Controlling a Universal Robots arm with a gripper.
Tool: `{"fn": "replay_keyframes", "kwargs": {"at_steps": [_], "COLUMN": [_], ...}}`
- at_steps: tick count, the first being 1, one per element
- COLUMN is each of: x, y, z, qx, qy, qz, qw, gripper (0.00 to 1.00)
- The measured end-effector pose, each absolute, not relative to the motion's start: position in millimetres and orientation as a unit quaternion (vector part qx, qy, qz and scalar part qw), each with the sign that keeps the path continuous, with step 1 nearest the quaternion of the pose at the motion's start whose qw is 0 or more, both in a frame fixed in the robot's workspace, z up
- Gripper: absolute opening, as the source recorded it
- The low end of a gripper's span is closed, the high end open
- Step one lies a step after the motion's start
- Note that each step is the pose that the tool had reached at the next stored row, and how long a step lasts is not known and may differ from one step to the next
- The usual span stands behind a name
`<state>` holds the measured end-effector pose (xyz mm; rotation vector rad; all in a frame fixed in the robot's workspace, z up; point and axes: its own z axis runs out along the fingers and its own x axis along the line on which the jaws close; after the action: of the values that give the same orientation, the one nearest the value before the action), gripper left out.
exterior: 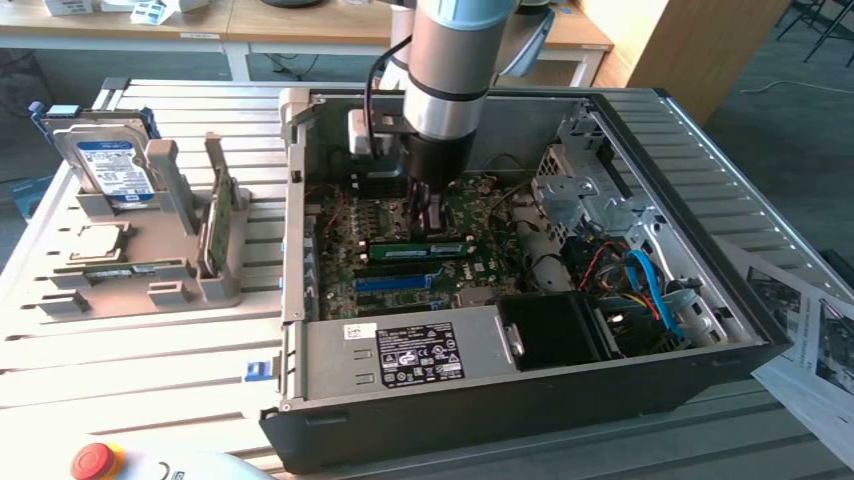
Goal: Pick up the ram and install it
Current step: 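Press down the ram until it locks into place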
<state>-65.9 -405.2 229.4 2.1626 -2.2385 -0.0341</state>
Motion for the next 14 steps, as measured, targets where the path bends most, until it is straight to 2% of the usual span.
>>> {"fn": "replay_keyframes", "kwargs": {"at_steps": [14], "x": [-66.4], "y": [-405.2], "z": [226.2], "qx": [0.695], "qy": [-0.719], "qz": [-0.011], "qw": [0.014], "gripper": [0.10]}}
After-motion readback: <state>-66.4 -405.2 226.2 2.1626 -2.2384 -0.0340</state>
